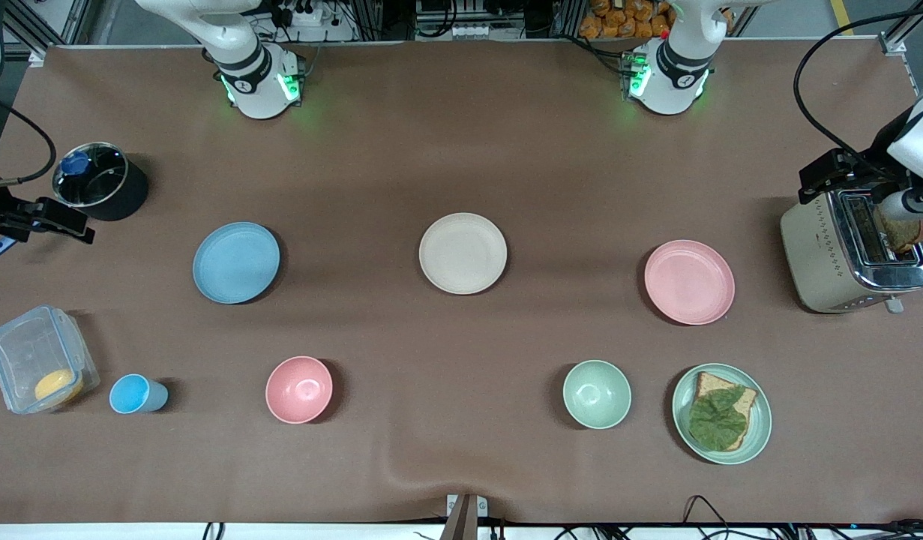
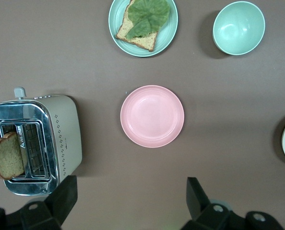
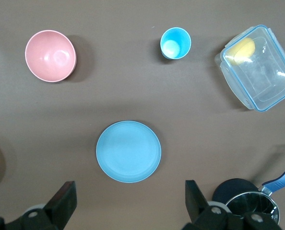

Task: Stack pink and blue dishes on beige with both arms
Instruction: 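Reach the left gripper to the pink plate while the right gripper reaches blue, then grip the pink plate with the left gripper while the right gripper grips blue, then carry the pink plate over the beige plate with the left gripper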

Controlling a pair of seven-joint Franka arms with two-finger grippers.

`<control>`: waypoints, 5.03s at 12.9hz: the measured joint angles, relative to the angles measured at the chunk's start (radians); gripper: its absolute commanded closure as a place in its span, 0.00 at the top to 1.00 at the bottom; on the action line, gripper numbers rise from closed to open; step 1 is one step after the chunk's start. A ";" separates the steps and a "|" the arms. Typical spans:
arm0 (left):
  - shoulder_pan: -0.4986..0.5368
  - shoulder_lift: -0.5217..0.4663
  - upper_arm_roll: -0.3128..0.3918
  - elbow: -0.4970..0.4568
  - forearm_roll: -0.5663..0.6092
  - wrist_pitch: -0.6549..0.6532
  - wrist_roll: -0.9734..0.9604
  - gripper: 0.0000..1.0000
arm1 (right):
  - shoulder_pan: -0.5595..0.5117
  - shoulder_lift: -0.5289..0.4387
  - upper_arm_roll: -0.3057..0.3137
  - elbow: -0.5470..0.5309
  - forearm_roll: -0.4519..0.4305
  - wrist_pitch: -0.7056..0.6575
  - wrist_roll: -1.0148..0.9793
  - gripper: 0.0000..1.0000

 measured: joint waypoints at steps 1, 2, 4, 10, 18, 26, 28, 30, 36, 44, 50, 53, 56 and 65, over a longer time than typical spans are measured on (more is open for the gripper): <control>0.000 0.000 0.000 0.000 0.000 0.000 0.000 1.00 | 0.000 0.000 0.000 0.000 0.000 0.000 0.000 1.00; 0.000 0.000 0.000 0.000 0.000 -0.001 0.000 1.00 | 0.000 0.000 0.000 0.000 0.000 0.000 0.000 1.00; 0.000 0.001 0.001 0.000 0.000 -0.002 0.000 1.00 | 0.000 0.000 0.000 0.000 0.000 -0.001 0.000 1.00; 0.047 0.068 0.008 -0.108 0.000 0.101 -0.002 1.00 | 0.000 0.000 -0.001 -0.001 0.000 -0.003 0.000 1.00; 0.140 0.116 0.010 -0.698 0.001 0.796 -0.002 1.00 | -0.084 0.032 -0.005 -0.064 0.006 -0.017 -0.012 1.00; 0.194 0.313 0.010 -0.761 0.001 0.975 -0.002 0.95 | -0.110 0.091 -0.004 -0.412 0.062 0.366 -0.101 1.00; 0.194 0.332 0.010 -0.760 0.000 0.989 -0.002 0.81 | -0.116 0.104 -0.005 -0.512 0.090 0.491 -0.149 1.00; 0.194 0.341 0.010 -0.759 0.000 0.994 -0.002 0.68 | -0.117 0.135 -0.005 -0.579 0.099 0.600 -0.204 1.00; 0.194 0.342 0.009 -0.750 -0.011 0.994 -0.006 0.00 | -0.117 0.282 -0.003 -0.604 0.102 0.703 -0.304 1.00; 0.209 0.248 -0.093 -0.721 -0.069 0.931 -0.003 0.00 | -0.105 0.329 0.016 -0.604 0.102 0.694 -0.379 0.22; 0.192 0.204 -0.386 -0.666 -0.277 0.834 -0.048 0.00 | -0.105 0.348 0.016 -0.573 0.102 0.623 -0.445 0.00; 0.093 0.234 -0.441 -0.634 -0.304 0.836 -0.195 0.00 | -0.105 0.349 0.016 -0.508 0.102 0.526 -0.445 0.00; -0.022 0.277 -0.442 -0.613 -0.304 0.892 -0.295 0.00 | -0.105 0.352 0.016 -0.449 0.102 0.450 -0.445 0.00; -0.180 0.458 -0.440 -0.610 -0.304 1.159 -0.382 0.00 | -0.082 0.363 0.017 -0.285 0.106 0.227 -0.350 0.00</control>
